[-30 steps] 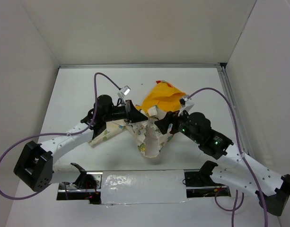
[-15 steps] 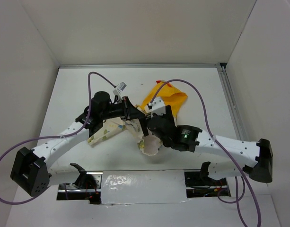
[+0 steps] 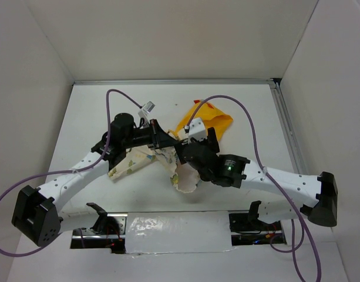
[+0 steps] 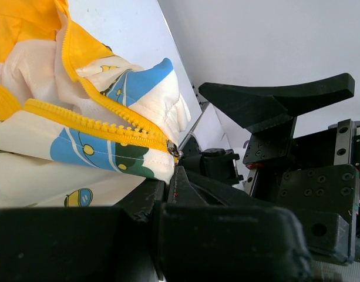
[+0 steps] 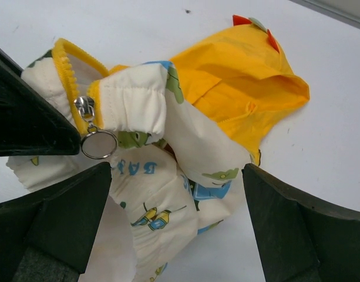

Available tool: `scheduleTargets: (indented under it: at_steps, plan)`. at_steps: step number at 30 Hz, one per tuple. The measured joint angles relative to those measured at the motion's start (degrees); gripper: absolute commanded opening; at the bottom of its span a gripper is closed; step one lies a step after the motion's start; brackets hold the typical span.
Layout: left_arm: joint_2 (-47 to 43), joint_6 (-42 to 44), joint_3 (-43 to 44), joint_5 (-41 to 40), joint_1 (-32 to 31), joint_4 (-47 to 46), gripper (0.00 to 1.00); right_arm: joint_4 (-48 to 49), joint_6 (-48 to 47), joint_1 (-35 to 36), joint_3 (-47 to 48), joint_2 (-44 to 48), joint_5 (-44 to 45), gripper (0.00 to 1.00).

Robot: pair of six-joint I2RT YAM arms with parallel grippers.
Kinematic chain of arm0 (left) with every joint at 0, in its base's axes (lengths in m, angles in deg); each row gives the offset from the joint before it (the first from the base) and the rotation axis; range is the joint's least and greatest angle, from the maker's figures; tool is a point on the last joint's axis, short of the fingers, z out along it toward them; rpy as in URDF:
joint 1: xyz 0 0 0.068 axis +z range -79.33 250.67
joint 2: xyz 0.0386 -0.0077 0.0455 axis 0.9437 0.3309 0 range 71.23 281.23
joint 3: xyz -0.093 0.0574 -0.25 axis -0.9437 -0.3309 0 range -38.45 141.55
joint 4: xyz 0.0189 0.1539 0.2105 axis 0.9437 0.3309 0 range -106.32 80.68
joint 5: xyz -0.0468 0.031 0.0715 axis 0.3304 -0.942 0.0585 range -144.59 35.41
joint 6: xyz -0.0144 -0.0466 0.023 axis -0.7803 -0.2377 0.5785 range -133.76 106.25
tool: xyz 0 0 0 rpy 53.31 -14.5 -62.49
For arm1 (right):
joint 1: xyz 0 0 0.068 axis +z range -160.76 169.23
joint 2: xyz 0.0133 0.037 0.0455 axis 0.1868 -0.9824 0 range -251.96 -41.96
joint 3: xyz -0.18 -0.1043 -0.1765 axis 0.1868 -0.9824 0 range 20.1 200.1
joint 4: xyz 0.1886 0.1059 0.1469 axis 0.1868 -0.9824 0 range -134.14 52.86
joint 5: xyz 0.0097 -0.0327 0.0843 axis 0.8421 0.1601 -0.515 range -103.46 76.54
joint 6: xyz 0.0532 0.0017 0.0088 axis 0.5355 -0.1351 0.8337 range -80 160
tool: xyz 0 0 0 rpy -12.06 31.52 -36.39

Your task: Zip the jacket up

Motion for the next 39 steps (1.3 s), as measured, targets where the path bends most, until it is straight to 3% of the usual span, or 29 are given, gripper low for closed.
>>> scheduleTargets:
  at_steps: [5, 10, 17, 24, 28, 39]
  plan:
    - [0.04, -0.07, 0.00, 1.29, 0.13, -0.02, 0.00, 3.87, -2.86, 0.00, 0.00, -1.90, -0.94, 0.97]
    - [0.04, -0.02, 0.00, 1.55, 0.42, 0.24, 0.00, 6.43, -4.57, -0.39, 0.02, -5.33, -1.22, 0.89]
    - [0.17, 0.00, 0.00, 1.18, 0.57, 0.09, 0.00, 8.22, -4.96, -0.52, -0.35, -4.00, -1.81, 0.79]
    - [1.38, 0.07, 0.00, 1.14, 0.74, -1.36, 0.00, 8.50, -4.94, -0.81, -0.61, -1.44, -2.32, 0.77]
    - [2.05, 0.20, 0.00, 2.32, 0.72, -0.98, 0.00, 10.19, -4.46, -1.95, -0.63, -1.03, -2.03, 0.63]
    - [2.19, 1.09, -0.02, 5.62, 0.66, -0.11, 0.00, 14.56, -8.57, -3.93, -0.63, -0.55, -9.73, 0.62]
